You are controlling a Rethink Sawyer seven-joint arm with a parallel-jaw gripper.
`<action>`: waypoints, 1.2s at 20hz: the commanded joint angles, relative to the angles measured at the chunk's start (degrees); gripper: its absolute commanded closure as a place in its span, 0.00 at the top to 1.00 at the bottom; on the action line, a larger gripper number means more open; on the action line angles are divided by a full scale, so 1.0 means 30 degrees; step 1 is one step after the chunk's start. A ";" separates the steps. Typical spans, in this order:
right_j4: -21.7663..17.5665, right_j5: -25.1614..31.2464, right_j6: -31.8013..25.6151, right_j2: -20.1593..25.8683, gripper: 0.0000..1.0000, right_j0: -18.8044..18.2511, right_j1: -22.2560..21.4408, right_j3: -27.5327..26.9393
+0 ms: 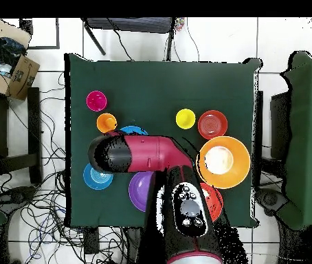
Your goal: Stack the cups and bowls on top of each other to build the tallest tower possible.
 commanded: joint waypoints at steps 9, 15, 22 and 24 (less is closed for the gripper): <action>-0.1680 0.1295 -0.4683 0.5227 1.00 -0.7536 -0.1554 0.3469; -0.2765 0.1309 -0.4945 0.7167 1.00 -0.9607 -0.1068 0.3736; -0.3779 0.1601 -0.3697 0.7682 1.00 -0.9661 -0.0926 0.3402; -0.4111 0.1858 -0.3998 0.7970 1.00 -0.9956 -0.0918 0.3447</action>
